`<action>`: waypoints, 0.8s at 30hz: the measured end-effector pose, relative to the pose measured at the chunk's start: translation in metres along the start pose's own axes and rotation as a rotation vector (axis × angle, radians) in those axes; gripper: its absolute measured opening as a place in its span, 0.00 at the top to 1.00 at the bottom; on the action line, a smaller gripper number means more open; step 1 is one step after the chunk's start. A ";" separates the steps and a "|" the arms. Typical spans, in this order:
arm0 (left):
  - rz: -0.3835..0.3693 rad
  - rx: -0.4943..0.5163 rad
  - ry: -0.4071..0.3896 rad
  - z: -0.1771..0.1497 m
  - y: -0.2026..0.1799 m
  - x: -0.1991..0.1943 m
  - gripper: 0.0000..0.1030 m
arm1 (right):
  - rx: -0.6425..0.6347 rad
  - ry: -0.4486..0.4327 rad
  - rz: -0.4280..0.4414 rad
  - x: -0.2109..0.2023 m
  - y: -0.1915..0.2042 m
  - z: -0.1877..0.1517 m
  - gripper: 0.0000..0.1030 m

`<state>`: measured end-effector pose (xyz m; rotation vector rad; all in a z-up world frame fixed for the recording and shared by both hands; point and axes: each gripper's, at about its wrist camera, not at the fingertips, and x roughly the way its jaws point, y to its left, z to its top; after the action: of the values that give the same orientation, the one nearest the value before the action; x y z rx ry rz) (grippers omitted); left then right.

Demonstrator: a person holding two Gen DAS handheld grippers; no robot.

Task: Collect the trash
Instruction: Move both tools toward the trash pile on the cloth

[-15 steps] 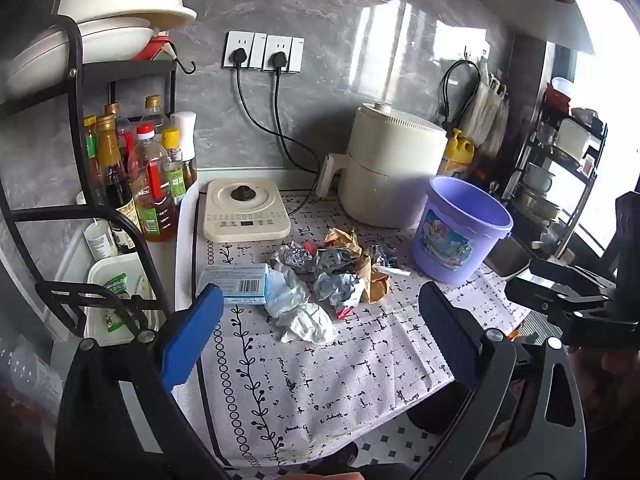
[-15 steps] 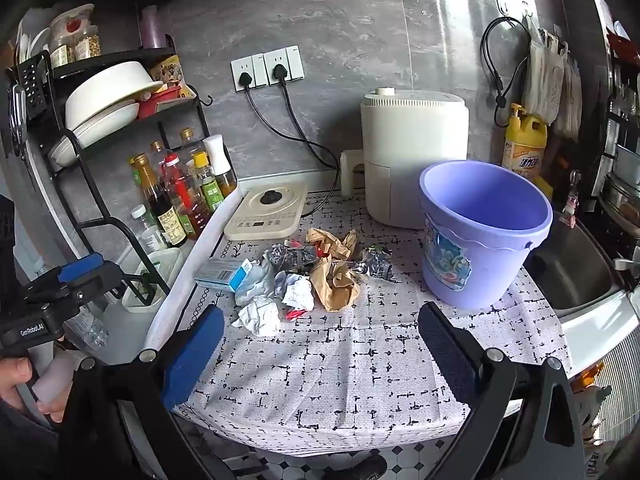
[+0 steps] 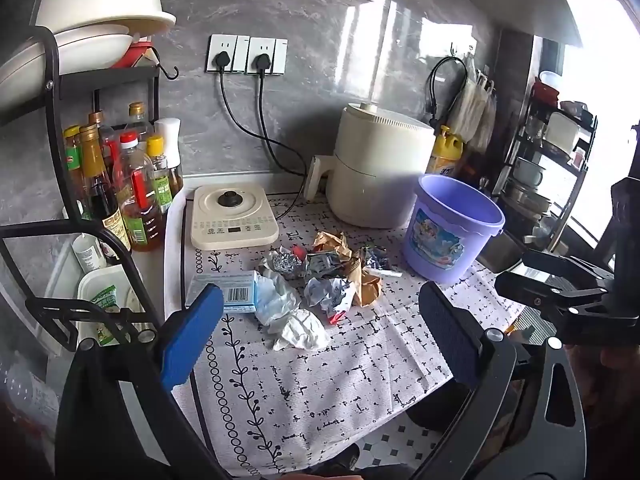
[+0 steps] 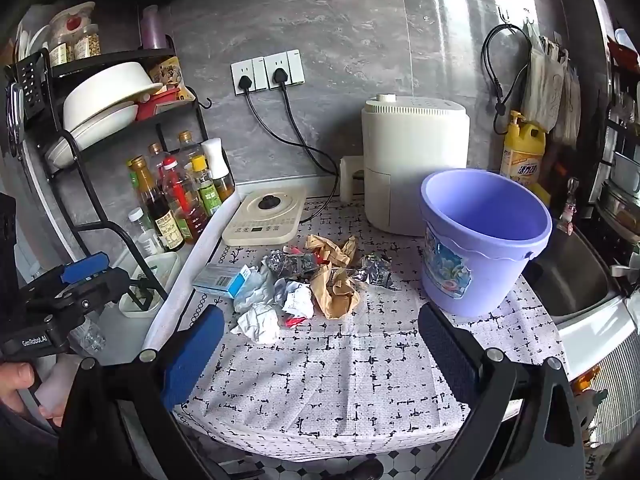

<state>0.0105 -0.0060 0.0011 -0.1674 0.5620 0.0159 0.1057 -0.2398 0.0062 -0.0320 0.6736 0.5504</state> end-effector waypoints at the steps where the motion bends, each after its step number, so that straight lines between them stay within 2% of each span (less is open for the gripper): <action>1: -0.002 0.004 0.002 0.000 0.000 0.001 0.06 | 0.003 0.000 0.000 0.001 0.001 0.000 0.08; 24: -0.007 0.020 0.023 -0.001 0.001 0.006 0.06 | 0.022 0.017 0.000 0.011 0.000 -0.005 0.08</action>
<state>0.0148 -0.0054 -0.0024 -0.1505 0.5845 0.0018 0.1098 -0.2361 -0.0048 -0.0160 0.6958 0.5427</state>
